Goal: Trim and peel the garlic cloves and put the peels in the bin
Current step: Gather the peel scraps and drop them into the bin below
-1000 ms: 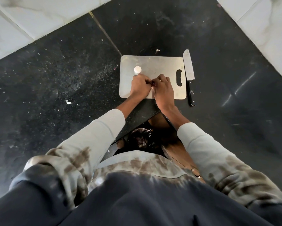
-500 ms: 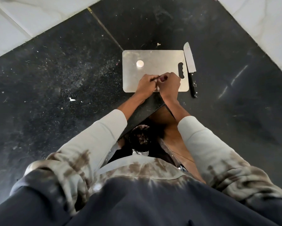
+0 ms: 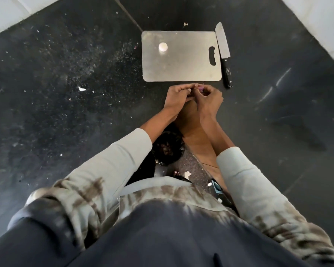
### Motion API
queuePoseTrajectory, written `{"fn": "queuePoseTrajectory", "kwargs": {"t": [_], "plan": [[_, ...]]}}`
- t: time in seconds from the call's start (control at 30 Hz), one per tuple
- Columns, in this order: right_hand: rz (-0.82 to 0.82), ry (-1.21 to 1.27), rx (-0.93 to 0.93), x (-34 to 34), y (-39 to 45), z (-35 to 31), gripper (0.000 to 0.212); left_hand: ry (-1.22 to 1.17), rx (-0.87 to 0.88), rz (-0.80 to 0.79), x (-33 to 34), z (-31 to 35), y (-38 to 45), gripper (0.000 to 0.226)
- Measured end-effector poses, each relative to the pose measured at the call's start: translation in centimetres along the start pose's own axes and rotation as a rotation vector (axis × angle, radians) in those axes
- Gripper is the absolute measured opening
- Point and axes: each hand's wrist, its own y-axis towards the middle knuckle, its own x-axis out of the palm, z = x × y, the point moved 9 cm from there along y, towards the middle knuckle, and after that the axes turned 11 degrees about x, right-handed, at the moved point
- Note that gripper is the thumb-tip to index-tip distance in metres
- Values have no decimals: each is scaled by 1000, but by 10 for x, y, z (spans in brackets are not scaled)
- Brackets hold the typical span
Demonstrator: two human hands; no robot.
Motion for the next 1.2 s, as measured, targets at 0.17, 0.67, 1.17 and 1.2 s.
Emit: {"fn": "queuePoseTrajectory", "kwargs": {"t": [0.17, 0.67, 1.17, 1.2], "plan": [[-32, -10, -48, -15, -37, 27, 9, -32, -50, 69, 2, -13, -58, 34], [-410, -52, 180, 43, -74, 256, 12, 23, -373, 176, -19, -196, -153, 33], [-640, -357, 199, 115, -54, 381, 44, 62, -525, 271, -48, -386, -111, 35], [-648, -338, 249, 114, -56, 382, 46, 71, -528, 274, -52, -387, -111, 37]]}}
